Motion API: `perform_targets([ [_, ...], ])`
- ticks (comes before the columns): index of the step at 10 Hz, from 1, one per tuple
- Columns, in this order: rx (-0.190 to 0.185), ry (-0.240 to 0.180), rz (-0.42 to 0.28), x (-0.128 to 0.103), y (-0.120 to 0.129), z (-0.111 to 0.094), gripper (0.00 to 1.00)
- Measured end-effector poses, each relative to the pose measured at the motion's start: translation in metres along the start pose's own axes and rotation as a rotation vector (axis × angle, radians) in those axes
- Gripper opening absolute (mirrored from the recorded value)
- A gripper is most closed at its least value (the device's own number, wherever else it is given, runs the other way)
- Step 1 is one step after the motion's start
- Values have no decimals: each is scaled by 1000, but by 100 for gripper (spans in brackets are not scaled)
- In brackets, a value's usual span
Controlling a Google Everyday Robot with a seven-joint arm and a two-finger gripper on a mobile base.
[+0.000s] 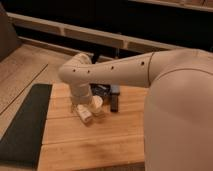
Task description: Push the ceramic bowl across the table
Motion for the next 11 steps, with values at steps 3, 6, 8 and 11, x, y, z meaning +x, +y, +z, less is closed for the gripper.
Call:
perform_targets([
  [3,11,-15,-8,-2,-2,-1,65],
  [6,66,-100,-20,-24,-23,-13,65],
  [8,121,-145,-70,-36,-36,-21,65],
  [11,139,-265,-212,-63,-40,-37,65],
])
